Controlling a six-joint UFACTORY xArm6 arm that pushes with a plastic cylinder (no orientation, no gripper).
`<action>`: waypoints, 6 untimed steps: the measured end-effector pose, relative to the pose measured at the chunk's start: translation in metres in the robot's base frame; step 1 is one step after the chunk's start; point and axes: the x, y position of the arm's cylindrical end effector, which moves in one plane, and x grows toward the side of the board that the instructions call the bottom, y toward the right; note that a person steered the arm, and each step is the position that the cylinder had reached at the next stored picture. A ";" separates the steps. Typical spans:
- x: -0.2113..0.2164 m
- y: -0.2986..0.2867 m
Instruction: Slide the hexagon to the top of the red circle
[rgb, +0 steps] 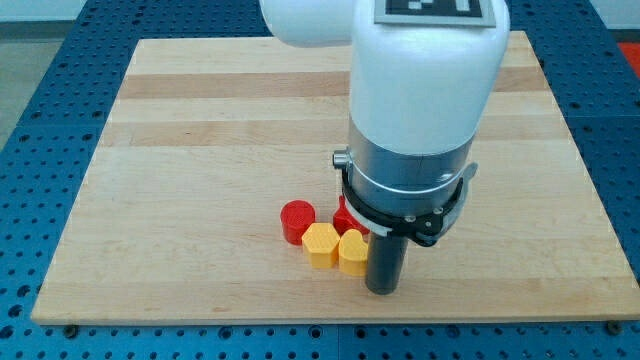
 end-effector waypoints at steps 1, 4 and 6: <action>0.000 -0.002; -0.006 -0.069; -0.009 -0.069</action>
